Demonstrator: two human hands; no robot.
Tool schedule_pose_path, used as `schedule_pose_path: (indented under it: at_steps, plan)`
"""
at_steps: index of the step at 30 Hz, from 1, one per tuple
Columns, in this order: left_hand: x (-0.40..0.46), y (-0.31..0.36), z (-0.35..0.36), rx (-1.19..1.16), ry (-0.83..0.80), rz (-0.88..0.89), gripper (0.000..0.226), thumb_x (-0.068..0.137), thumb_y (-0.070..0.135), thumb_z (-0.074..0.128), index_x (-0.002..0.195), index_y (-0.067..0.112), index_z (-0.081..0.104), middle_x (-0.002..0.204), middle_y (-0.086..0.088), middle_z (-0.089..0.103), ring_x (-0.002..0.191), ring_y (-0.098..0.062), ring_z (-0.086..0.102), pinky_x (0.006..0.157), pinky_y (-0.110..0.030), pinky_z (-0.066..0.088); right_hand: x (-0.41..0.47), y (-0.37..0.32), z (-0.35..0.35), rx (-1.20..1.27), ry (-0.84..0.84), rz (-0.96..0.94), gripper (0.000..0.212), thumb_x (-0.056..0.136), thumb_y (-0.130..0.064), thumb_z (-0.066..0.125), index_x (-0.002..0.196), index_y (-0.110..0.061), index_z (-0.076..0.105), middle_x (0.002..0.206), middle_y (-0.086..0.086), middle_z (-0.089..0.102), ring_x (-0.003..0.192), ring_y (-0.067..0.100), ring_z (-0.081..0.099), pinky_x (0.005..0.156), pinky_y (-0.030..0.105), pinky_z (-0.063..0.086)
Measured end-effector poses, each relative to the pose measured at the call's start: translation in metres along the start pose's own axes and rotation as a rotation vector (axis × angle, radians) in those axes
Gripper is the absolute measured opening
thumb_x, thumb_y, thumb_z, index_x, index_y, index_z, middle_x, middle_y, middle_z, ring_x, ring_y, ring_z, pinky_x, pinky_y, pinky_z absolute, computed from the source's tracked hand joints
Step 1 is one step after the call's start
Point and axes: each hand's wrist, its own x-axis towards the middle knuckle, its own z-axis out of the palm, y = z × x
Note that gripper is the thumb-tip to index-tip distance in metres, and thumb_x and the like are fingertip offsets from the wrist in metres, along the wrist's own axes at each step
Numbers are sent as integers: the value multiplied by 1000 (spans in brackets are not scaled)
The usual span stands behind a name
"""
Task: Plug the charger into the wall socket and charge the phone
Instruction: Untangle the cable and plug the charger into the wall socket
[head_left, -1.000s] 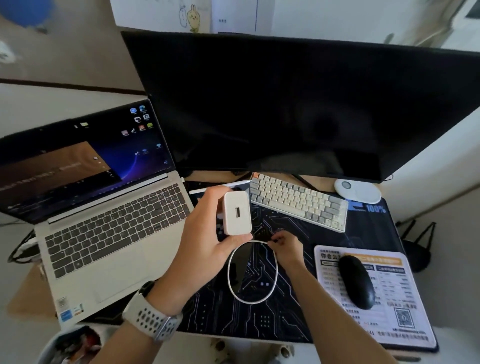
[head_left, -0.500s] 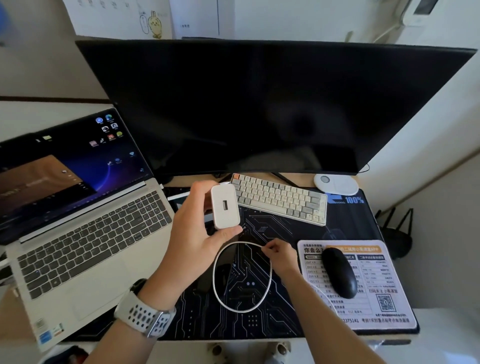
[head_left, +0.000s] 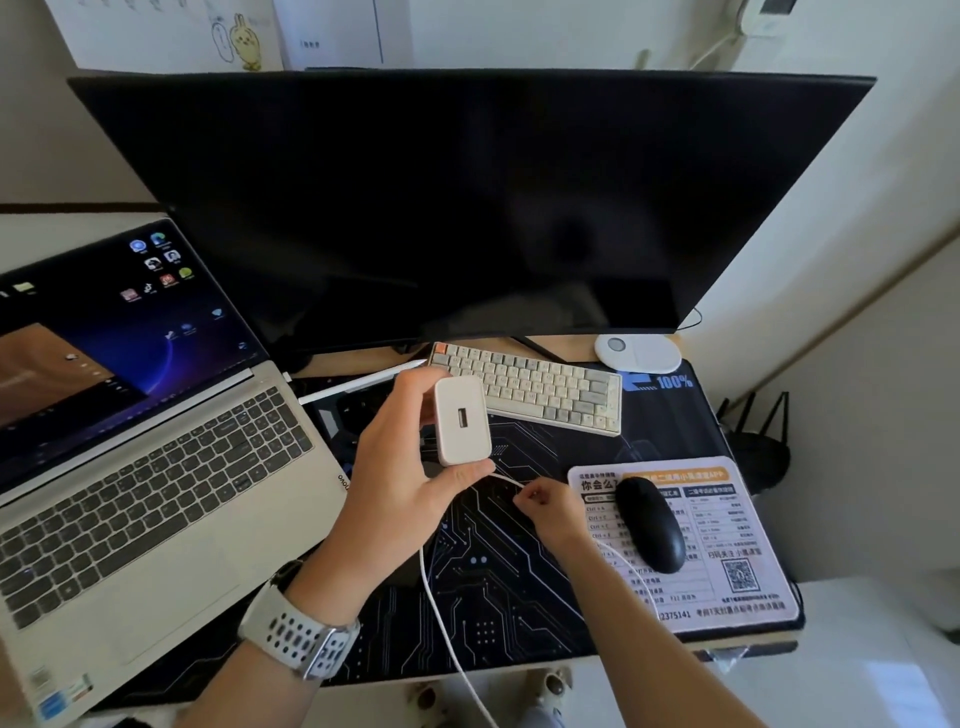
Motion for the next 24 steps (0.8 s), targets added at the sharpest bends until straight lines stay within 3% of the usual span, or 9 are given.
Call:
schedule_pose_path:
  at_steps: [4,10,16,20,24]
  plan:
    - [0,-1,2,-3,-9,7,68,67,28,78,107,64,36,109,31,55,110,-7,56,83,-19,52,-3,1,-2,0,13,-24,13,84,-17,70,74,-25,65,72,-1,63,60,11,52,50,20,38]
    - [3,0,9,-38,-29,25,68,67,26,77,107,64,37,115,14,58,114,-14,56,90,-36,54,-9,1,-20,14,60,-42,12,84,-17,70,76,-25,66,80,2,69,73,15,60,57,21,41]
    - [8,3,29,-86,-111,39,67,67,27,79,107,59,37,113,21,56,111,-8,56,91,-44,53,-27,6,-52,112,173,-49,13,83,-18,69,74,-27,67,74,-6,65,70,10,58,62,22,40]
    - [9,1,45,-119,-174,79,67,67,26,79,107,58,37,105,34,52,106,-6,56,88,-39,54,-50,26,-88,269,296,-23,10,88,-17,67,82,-25,69,81,-3,71,71,12,64,63,24,51]
    - [11,3,59,-145,-223,139,68,68,25,78,107,60,36,103,36,52,103,-4,56,85,-29,52,-80,64,-132,414,531,56,10,90,-13,65,85,-20,69,83,1,70,72,15,64,67,28,52]
